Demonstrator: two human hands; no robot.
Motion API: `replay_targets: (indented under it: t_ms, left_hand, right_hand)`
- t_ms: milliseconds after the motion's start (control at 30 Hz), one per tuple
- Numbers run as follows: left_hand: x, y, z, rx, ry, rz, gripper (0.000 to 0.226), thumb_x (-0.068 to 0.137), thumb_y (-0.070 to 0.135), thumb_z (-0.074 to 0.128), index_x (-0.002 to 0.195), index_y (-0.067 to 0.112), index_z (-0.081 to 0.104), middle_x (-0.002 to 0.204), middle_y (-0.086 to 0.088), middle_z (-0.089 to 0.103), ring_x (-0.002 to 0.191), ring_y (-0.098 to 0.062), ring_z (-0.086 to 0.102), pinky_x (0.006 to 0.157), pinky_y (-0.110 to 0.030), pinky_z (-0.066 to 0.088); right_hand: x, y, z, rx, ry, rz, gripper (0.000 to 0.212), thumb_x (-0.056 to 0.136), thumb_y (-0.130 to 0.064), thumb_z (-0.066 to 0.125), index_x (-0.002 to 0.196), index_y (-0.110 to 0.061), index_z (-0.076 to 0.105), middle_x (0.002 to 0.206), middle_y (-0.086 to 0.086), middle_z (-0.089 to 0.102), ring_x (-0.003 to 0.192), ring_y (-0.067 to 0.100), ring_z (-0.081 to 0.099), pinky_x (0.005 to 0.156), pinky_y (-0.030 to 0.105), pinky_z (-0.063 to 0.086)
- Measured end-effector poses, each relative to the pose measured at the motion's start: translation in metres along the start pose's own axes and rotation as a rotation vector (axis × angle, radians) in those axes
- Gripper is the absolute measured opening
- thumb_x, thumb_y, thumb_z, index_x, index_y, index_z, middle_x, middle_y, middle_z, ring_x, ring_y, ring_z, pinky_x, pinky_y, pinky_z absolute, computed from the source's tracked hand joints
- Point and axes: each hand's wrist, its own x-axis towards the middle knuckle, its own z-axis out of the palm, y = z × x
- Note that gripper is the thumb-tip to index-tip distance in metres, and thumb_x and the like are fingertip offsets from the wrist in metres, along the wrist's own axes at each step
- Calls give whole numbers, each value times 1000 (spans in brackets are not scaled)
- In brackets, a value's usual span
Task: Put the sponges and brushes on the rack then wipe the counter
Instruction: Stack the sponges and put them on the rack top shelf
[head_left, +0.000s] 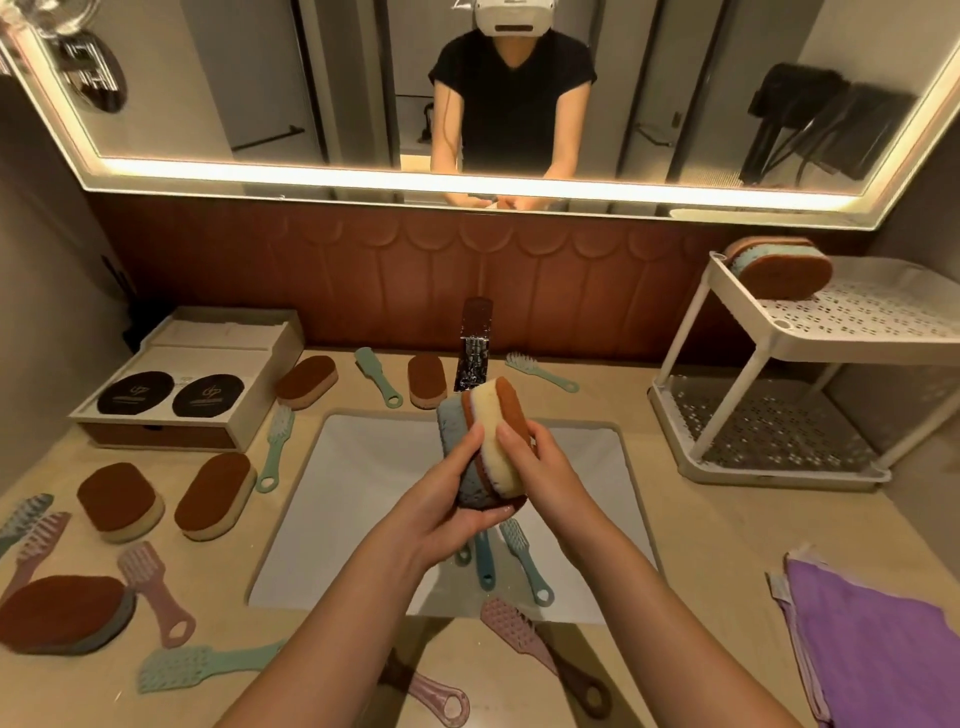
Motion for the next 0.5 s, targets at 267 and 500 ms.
replay_targets:
  t_ms: [267, 500]
  left_hand:
    - [-3, 35, 2, 689, -104, -118, 24, 86, 37, 58, 104, 21, 52, 107, -9, 63, 95, -22, 63, 80, -35, 56]
    - [0, 65, 22, 1094, -215, -200, 25, 88, 40, 55, 108, 25, 50, 109, -9, 62, 96, -21, 62, 83, -33, 53]
  right_hand:
    - [16, -26, -30, -90, 13, 59, 61, 90, -51, 47, 143, -26, 31, 135, 1, 44, 113, 14, 46, 87, 28, 39]
    - [23, -34, -34, -90, -30, -39, 28, 86, -33, 64, 112, -24, 60, 102, -1, 65, 85, 11, 64, 71, 27, 55]
